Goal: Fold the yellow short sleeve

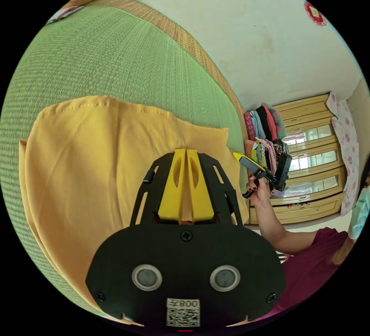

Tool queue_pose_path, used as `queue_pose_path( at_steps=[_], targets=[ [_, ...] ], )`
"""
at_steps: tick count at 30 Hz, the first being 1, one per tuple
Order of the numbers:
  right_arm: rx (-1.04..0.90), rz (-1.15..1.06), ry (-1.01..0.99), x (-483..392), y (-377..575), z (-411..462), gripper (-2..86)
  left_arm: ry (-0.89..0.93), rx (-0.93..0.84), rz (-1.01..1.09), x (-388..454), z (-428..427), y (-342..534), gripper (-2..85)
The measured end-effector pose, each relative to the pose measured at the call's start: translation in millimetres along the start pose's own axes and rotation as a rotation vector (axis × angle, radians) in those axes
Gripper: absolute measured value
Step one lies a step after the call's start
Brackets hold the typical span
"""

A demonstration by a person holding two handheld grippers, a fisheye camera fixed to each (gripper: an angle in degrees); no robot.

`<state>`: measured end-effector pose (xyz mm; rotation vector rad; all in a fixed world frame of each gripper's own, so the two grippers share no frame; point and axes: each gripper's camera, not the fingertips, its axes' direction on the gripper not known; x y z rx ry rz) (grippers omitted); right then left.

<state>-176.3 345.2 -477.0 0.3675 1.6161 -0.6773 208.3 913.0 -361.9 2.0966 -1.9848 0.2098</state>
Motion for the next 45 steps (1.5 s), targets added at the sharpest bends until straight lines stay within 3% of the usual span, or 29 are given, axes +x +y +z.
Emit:
queue_pose_path(
  at_steps=[9,17,27,45],
  targets=[
    [0.05,0.085,-0.092,43.7,22.6,-18.0,0.3,0.046,0.121,-0.024,-3.7,-92.5,53.3,1.5],
    [0.029,0.179,-0.18,65.6,120.8,-56.8,1.7,-0.203,0.185,-0.125,-14.1,-208.4,143.0,6.6],
    [-0.056,0.323,-0.229,71.0,236.6,-71.0,5.9,-0.195,0.078,-0.189,-13.5,-237.5,182.6,5.9],
    [-0.116,0.381,-0.299,73.4,286.4,-31.9,0.3,-0.205,0.016,-0.202,30.8,-282.5,170.8,1.2]
  ],
)
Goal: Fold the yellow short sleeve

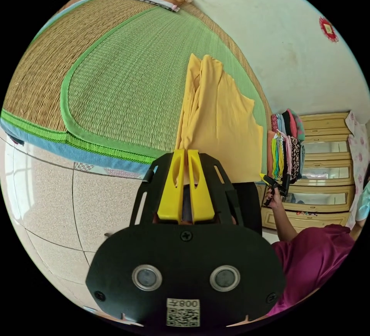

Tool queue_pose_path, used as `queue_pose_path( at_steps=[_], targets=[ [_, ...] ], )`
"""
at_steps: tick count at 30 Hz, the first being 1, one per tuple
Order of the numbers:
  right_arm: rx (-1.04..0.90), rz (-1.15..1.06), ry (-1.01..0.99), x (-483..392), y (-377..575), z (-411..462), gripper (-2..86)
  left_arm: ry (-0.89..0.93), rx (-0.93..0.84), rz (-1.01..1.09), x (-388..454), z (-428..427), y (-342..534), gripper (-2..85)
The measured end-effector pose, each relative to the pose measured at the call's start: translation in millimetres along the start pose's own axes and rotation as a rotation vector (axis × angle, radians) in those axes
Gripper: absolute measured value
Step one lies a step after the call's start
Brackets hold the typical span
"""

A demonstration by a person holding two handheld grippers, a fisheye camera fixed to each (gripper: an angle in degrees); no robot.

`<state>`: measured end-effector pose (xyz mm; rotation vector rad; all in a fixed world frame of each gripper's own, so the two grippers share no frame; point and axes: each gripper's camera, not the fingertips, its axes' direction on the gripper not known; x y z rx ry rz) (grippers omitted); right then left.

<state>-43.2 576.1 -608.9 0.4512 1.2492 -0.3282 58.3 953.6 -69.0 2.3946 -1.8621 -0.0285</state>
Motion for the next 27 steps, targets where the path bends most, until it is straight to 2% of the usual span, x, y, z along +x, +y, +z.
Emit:
queue_pose_path(
  at_steps=[8,14,16,19,21,27],
  targets=[
    [0.055,-0.009,0.013,-11.7,13.3,-10.7,0.1,0.04,0.116,-0.001,44.7,-44.1,2.0,2.0],
    [0.104,-0.065,0.023,-41.8,21.3,-15.3,0.1,-0.007,0.044,0.025,88.2,-40.9,-4.8,1.5],
    [0.083,-0.077,0.034,-48.1,19.7,-3.7,0.1,-0.047,0.015,0.019,96.8,-36.6,-8.7,1.3],
    [-0.004,-0.083,0.088,-45.7,16.6,28.8,0.1,0.007,0.055,-0.014,114.4,-46.4,-12.7,1.3],
    [-0.035,-0.059,0.096,-38.4,18.5,41.0,0.1,0.01,0.073,0.004,133.7,-55.5,-14.6,1.6],
    [0.073,-0.011,0.08,-29.0,40.1,17.7,0.8,0.056,0.051,0.167,224.7,-62.5,-24.5,3.1]
  ],
)
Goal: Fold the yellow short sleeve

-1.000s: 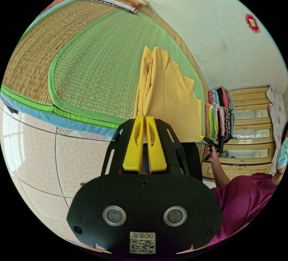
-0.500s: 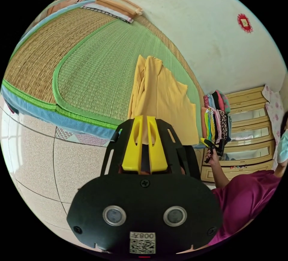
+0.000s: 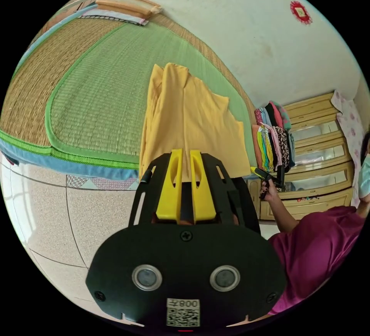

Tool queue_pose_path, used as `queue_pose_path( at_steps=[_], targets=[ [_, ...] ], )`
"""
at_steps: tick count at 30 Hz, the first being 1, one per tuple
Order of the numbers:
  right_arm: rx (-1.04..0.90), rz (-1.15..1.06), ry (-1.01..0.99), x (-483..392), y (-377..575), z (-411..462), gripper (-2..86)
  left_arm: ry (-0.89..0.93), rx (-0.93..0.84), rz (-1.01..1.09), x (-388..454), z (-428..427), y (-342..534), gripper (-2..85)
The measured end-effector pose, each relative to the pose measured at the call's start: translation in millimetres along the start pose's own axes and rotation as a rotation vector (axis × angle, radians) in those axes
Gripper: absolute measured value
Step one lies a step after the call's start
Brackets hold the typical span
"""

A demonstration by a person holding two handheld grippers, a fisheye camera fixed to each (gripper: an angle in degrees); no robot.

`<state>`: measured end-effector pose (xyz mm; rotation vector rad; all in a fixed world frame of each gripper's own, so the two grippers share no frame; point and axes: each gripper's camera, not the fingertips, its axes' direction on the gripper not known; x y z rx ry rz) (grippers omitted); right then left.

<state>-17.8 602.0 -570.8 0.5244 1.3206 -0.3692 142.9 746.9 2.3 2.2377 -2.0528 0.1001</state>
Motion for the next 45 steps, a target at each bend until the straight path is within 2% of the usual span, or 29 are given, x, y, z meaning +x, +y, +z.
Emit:
queue_pose_path(
  at_steps=[4,11,16,20,23,32,38,45],
  targets=[
    [0.021,0.025,0.017,9.5,12.6,-4.8,1.9,0.088,-0.102,0.153,83.4,40.9,-23.8,4.4],
    [-0.011,0.083,-0.114,39.7,23.3,21.8,2.6,0.24,-0.374,0.499,267.6,153.3,-50.4,6.4],
    [-0.042,0.099,-0.164,50.7,32.8,40.5,2.3,0.243,-0.508,0.719,385.5,209.9,-46.7,7.4],
    [-0.045,0.106,-0.199,62.0,39.6,49.7,1.9,0.188,-0.519,0.84,460.8,232.6,-46.9,8.1],
    [-0.046,0.104,-0.219,67.5,40.4,54.0,1.6,0.05,-0.518,0.92,504.0,249.1,-45.9,8.8],
    [-0.04,0.119,-0.346,84.0,46.3,66.8,1.4,-0.181,-0.481,1.072,600.1,272.4,-27.6,7.1],
    [-0.017,0.095,-0.324,75.5,46.2,55.9,2.4,-0.185,-0.45,1.02,632.2,264.5,-36.8,1.8],
    [0.094,0.058,-0.254,71.0,3.1,23.0,7.8,-0.149,-0.435,0.989,655.9,252.9,-45.6,0.6]
  ],
)
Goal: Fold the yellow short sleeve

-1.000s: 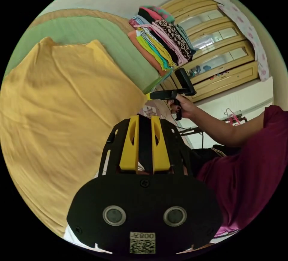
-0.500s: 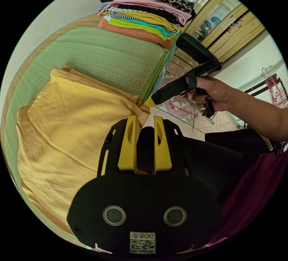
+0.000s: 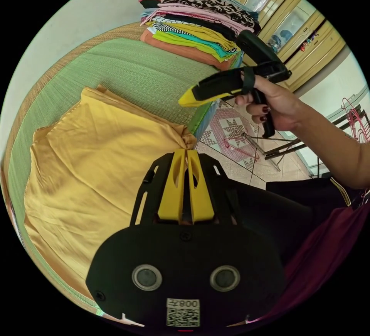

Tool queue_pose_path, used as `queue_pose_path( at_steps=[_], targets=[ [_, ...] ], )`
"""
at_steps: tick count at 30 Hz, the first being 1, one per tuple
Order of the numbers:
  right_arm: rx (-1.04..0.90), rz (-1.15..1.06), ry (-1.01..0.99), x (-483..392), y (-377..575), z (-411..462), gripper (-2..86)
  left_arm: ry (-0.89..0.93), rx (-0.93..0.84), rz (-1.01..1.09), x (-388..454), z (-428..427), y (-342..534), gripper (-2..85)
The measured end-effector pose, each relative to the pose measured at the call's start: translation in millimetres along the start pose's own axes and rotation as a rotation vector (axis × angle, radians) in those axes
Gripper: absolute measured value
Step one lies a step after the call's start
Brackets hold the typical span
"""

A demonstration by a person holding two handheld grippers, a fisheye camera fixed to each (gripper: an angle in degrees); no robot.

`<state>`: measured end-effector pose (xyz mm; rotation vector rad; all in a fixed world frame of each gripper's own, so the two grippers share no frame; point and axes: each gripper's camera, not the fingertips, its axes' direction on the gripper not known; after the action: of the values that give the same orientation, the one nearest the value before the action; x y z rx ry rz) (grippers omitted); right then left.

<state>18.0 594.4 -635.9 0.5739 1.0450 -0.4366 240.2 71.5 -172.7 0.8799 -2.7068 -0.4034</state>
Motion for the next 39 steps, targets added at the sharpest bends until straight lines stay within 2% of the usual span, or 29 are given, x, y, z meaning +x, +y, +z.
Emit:
queue_pose_path(
  at_steps=[7,10,14,20,27,39],
  targets=[
    [-0.054,-0.061,0.057,-24.1,-96.8,54.8,11.9,0.023,0.011,-0.014,-2.1,-11.1,-7.7,0.5],
    [-0.059,-0.079,0.182,-37.9,-130.2,73.5,12.3,0.037,0.022,-0.022,-6.0,-13.9,-6.1,0.5],
    [-0.091,-0.065,0.243,-36.2,-164.9,92.6,11.7,0.055,0.033,-0.03,-13.6,-14.6,0.2,0.5],
    [-0.081,-0.048,0.217,-26.2,-196.0,94.8,8.0,0.082,0.056,-0.04,-28.2,-14.9,19.6,0.5],
    [-0.084,-0.016,0.153,-6.6,-210.6,78.0,2.4,0.124,0.082,-0.058,-48.4,-13.0,53.9,0.5],
    [-0.004,0.035,0.083,-11.0,-230.5,0.5,1.0,0.233,0.199,-0.095,-93.9,-17.9,144.7,0.4]
  ],
)
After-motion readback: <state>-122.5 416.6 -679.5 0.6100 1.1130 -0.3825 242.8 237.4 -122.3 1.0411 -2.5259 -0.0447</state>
